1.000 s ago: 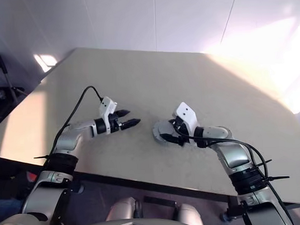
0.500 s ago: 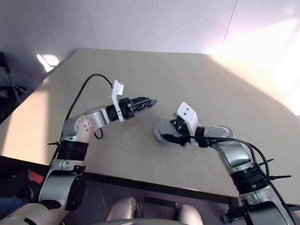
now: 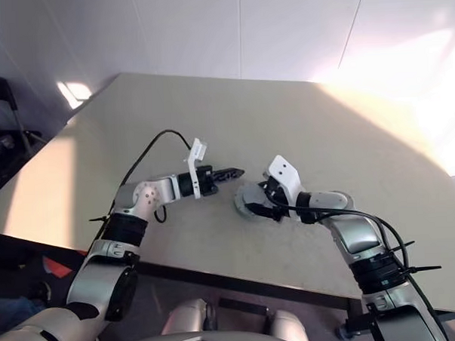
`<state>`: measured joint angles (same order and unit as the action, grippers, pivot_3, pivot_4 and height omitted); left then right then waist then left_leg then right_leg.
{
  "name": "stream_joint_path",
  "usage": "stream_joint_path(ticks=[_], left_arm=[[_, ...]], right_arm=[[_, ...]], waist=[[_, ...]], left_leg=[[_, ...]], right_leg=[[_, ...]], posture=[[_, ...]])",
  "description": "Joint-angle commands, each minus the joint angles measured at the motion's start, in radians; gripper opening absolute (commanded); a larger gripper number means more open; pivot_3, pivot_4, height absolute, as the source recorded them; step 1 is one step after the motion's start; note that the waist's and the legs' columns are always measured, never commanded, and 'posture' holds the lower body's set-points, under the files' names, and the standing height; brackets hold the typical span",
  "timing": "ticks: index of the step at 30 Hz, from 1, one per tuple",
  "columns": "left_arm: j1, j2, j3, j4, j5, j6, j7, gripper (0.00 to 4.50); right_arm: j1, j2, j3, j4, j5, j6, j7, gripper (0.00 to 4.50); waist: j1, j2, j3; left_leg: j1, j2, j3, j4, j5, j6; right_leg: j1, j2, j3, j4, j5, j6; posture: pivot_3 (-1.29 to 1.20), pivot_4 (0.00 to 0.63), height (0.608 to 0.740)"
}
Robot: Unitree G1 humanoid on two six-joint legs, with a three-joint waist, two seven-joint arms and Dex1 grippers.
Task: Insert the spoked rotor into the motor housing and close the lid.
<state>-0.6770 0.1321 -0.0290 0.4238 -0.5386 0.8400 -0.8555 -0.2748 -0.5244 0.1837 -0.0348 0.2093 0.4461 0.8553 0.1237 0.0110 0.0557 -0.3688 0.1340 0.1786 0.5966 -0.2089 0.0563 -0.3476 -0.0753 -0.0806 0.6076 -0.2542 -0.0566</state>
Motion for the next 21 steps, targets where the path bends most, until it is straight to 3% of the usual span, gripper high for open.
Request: stream_joint_path(ticks=[1, 12, 20, 21], left_arm=[[-0.032, 0.003, -0.012, -0.011, 0.005, 0.012, -0.016, 0.02], [-0.023, 0.024, -0.123, 0.117, 0.119, 0.081, 0.024, 0.02], [-0.026, 0.027, -0.151, 0.154, 0.170, 0.030, 0.027, 0.02], [-0.027, 0.026, -0.147, 0.155, 0.170, 0.026, 0.028, 0.00]], right_arm=[[0.010, -0.006, 0.011, 0.035, -0.025, 0.028, -0.017, 3.10], [0.006, 0.006, 0.015, 0.043, -0.030, 0.030, -0.033, 3.10], [-0.014, 0.009, -0.013, 0.029, 0.007, 0.061, -0.019, 3.10], [-0.012, 0.007, -0.019, 0.012, 0.019, 0.068, -0.010, 3.83]], waist=[[0.000, 0.000, 0.000], [-0.001, -0.001, 0.000], [0.000, 0.000, 0.000], [0.000, 0.000, 0.000]], left_leg=[[0.000, 0.000, 0.000, 0.000, 0.000, 0.000], [0.002, 0.000, 0.000, -0.001, 0.000, 0.000], [0.023, 0.000, 0.000, -0.007, 0.000, -0.001], [0.023, -0.001, 0.000, -0.010, 0.000, -0.001]], right_leg=[[0.000, 0.000, 0.000, 0.000, 0.000, 0.000], [0.001, 0.000, 0.000, 0.000, 0.000, 0.000], [0.017, 0.000, 0.000, -0.008, -0.007, 0.011], [0.018, 0.000, 0.000, -0.012, -0.007, 0.011]], posture=[[0.00, 0.000, 0.740], [0.00, 0.000, 0.740], [0.00, 0.000, 0.740], [0.00, 0.000, 0.740]])
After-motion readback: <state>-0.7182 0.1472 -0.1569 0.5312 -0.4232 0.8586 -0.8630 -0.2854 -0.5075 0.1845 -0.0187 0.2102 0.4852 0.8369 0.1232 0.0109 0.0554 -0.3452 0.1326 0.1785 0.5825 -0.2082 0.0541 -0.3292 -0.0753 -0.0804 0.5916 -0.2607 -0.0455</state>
